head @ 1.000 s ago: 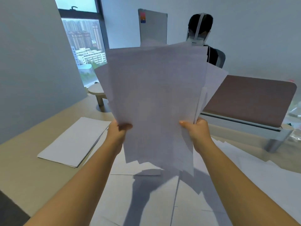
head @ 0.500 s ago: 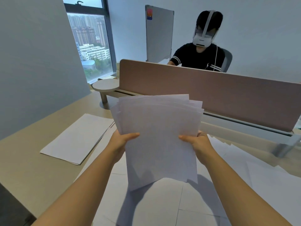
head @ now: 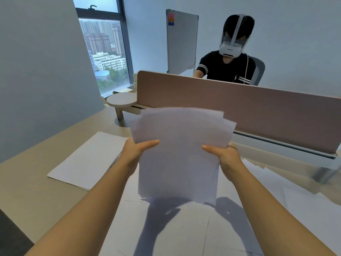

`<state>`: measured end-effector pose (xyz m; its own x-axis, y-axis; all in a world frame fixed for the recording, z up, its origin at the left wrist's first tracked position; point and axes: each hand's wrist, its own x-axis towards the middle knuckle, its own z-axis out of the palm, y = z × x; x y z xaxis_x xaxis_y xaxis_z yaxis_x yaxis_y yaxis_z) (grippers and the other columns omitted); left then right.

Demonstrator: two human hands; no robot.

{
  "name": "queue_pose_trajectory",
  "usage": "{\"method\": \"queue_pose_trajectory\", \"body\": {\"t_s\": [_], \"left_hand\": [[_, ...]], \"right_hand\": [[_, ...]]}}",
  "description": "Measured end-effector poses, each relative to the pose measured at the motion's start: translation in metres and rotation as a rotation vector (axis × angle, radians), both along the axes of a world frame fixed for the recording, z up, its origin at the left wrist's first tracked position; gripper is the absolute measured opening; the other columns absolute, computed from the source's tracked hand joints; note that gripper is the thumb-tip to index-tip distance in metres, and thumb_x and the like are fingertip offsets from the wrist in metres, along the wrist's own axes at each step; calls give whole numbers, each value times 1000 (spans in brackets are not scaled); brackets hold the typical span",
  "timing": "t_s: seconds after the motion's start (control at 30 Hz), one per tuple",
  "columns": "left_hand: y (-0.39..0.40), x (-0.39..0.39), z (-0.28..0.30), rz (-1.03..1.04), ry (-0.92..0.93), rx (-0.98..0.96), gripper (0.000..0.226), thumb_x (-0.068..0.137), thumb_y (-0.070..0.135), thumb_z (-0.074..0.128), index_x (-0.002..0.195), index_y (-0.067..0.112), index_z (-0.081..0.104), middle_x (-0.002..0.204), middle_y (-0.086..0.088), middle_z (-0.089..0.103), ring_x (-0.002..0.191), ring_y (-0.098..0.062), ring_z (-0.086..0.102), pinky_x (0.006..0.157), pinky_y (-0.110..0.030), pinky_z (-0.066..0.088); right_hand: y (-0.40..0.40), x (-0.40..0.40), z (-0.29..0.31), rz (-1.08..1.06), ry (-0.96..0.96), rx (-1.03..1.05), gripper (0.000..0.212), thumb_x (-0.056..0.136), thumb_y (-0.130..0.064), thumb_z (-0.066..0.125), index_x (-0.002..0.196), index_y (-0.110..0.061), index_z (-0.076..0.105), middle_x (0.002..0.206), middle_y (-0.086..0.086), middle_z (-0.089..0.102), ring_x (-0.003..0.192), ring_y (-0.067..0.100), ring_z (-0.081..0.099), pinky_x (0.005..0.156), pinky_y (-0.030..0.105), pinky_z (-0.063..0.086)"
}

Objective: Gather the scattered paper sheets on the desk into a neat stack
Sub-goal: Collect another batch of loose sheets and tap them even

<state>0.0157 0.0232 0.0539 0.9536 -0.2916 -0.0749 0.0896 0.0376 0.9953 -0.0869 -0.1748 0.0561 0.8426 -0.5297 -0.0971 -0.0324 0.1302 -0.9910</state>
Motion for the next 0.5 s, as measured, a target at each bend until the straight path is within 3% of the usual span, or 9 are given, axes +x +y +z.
{"method": "queue_pose_trajectory", "body": {"t_s": [0.13,0.23,0.33,0.5], "left_hand": [[13,3,-4,37,-1,-33,50,77,8,69,123,11,51,113,-13,58,109,-33,56,85,-45,51],[16,5,-7,-48,-2,-38,71,64,13,75,129,13,46,114,-12,57,109,-31,56,82,-43,53],[17,7,-10,-64,-1,-53,85,57,20,72,135,18,37,120,-12,54,110,-29,56,83,-44,55],[18,6,-14,-200,9,-10,47,59,19,65,104,24,53,99,-4,60,94,-22,59,75,-36,55]], "right_hand": [[3,1,-3,78,12,-42,18,82,-4,64,96,-14,57,90,1,60,87,21,56,78,33,48],[7,4,-6,123,15,-35,20,80,-1,64,85,-20,59,85,1,61,81,19,58,68,30,50],[9,5,-7,129,16,-17,22,81,-1,62,86,-21,57,87,1,60,82,19,57,70,33,50],[5,3,-8,77,-50,62,26,82,3,58,85,-23,57,84,1,59,80,17,56,68,32,51]]}}
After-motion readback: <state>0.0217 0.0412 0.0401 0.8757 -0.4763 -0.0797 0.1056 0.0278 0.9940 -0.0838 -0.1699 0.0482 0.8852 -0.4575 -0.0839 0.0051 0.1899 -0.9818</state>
